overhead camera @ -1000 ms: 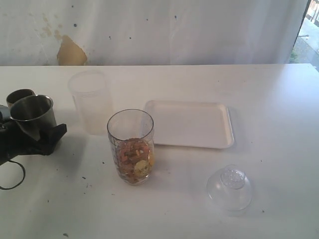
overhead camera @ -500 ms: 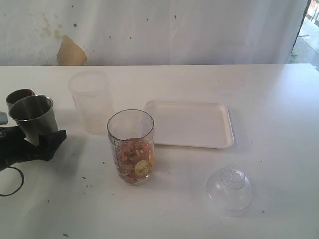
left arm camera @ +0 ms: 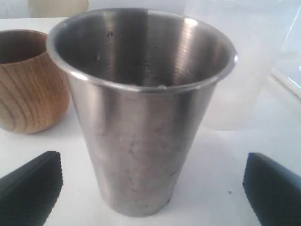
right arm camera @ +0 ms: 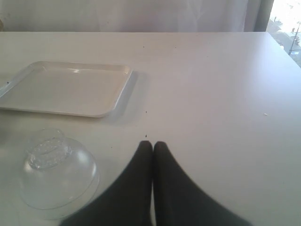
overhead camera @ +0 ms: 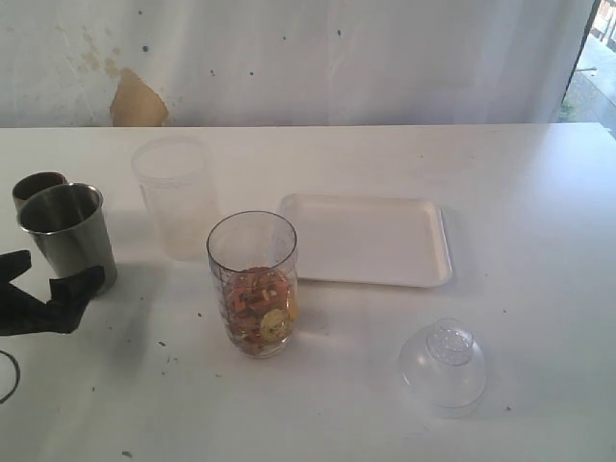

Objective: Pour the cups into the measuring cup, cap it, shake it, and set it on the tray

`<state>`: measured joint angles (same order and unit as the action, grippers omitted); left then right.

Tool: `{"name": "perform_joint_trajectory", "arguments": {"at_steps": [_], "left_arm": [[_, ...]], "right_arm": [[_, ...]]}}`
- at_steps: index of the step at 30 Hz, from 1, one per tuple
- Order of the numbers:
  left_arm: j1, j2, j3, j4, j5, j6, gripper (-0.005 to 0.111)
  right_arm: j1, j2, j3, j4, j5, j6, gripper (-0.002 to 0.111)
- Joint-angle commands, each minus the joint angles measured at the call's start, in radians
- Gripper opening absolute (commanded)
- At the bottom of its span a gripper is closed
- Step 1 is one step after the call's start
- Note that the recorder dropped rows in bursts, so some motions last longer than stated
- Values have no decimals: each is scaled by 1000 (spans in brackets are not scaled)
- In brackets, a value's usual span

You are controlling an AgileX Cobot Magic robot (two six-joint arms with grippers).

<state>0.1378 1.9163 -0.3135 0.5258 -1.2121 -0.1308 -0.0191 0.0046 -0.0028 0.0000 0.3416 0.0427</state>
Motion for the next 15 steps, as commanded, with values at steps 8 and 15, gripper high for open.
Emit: {"name": "perform_joint_trajectory", "arguments": {"at_steps": [8, 15], "left_arm": [[2, -383, 180, -225, -9, 27, 101], [2, -652, 172, -104, -9, -54, 7]], "right_arm": [[1, -5, 3, 0, -2, -4, 0], [1, -5, 3, 0, -2, -4, 0]]}}
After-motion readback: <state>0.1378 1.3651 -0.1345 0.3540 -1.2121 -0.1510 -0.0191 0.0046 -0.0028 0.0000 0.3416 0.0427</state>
